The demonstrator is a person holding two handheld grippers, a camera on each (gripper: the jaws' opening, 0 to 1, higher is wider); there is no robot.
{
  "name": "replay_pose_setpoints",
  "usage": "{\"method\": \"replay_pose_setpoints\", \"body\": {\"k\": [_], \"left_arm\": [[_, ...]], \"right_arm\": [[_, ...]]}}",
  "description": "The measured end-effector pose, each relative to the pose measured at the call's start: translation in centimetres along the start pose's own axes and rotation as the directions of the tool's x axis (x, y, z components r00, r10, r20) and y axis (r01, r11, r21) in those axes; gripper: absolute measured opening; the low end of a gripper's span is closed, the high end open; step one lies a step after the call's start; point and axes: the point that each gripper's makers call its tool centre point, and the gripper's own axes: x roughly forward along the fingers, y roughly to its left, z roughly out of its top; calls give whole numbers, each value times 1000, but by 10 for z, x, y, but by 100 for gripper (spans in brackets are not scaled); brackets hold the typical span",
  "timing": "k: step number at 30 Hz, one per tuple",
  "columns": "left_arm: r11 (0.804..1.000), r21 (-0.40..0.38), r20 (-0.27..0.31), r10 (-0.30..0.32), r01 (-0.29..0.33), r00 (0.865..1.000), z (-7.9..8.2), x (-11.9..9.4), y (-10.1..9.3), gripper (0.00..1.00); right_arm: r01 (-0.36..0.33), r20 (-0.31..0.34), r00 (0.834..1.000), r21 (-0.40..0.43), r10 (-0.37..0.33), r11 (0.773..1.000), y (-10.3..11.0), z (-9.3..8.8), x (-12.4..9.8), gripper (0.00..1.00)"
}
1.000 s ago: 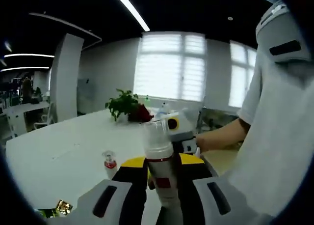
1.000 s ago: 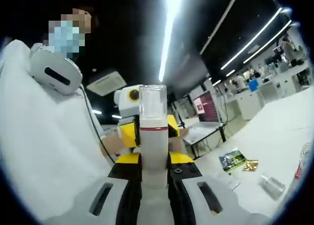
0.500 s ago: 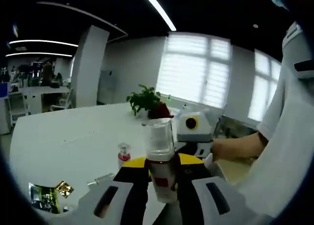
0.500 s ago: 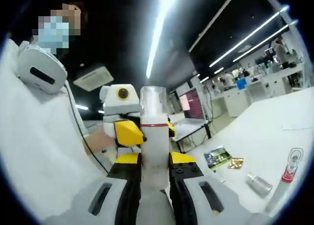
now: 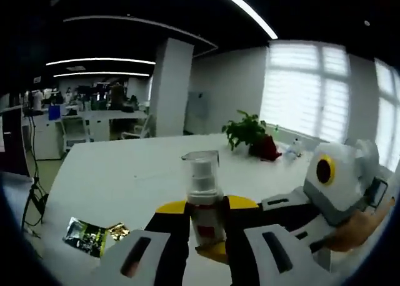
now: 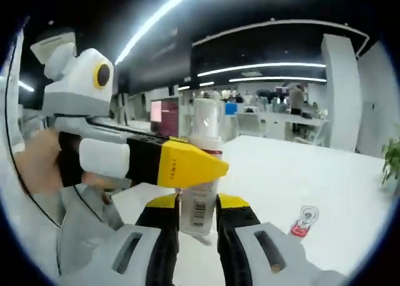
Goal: Arrange the skincare products in the storage area until every visible bottle or jar stands upright without overlapping.
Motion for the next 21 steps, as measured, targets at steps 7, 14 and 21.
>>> {"method": "replay_pose_setpoints", "body": {"k": [7,14,21], "left_arm": [[1000,24,25,6,-7,1000,5,-3,-5,20],[994,94,23,-55,52,998,4,-2,-11,20],[917,65,-23,-394,394,919,-2,-14,-32,21]], "right_arm": [[63,32,997,43,-64,997,-6,3,-4,20],[-20,50,999,92,15,996,-4,0,-6,18],[-344,117,935,71,335,936,6,-6,-24,18]]}}
